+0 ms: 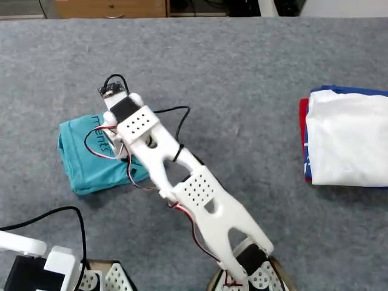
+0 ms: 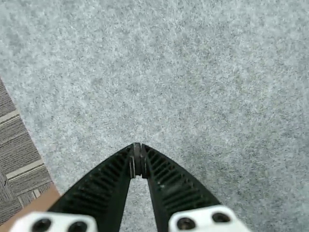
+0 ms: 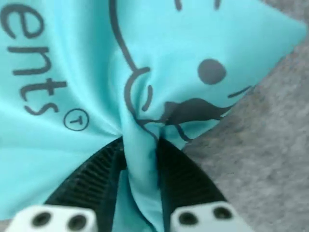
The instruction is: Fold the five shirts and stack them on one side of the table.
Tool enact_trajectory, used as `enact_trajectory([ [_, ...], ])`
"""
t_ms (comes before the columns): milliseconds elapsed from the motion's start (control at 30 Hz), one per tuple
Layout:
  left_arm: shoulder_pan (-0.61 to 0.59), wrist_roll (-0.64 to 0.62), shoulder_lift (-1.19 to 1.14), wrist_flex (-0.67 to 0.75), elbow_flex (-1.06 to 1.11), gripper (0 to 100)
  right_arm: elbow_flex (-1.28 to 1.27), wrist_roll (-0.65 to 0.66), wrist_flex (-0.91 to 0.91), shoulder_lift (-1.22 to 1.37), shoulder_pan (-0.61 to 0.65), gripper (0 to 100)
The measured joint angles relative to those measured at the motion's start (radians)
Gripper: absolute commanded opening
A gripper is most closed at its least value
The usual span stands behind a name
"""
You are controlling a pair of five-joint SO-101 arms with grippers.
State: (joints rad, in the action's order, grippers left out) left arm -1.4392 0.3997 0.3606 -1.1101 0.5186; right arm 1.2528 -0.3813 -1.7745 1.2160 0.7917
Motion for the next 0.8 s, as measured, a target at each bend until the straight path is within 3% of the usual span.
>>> enact_trajectory([
  [233,0.000,0.000,0.000,0.000,0.000,2,-0.057,0.181,0.000,-0.089,-0.089,0.2],
  [400,0.000,0.000,0.000,0.000,-0.002,2,-0.222,0.397,0.000,-0.250,-0.192,0.2],
  [633,0.000,0.000,0.000,0.000,-0.020,2,-0.353,0.891,0.005,-0.379,-0.440,0.2],
  [800,0.000,0.000,0.000,0.000,-0.020,2,-0.361,1.289,0.133,-0.379,-0.606,0.2],
])
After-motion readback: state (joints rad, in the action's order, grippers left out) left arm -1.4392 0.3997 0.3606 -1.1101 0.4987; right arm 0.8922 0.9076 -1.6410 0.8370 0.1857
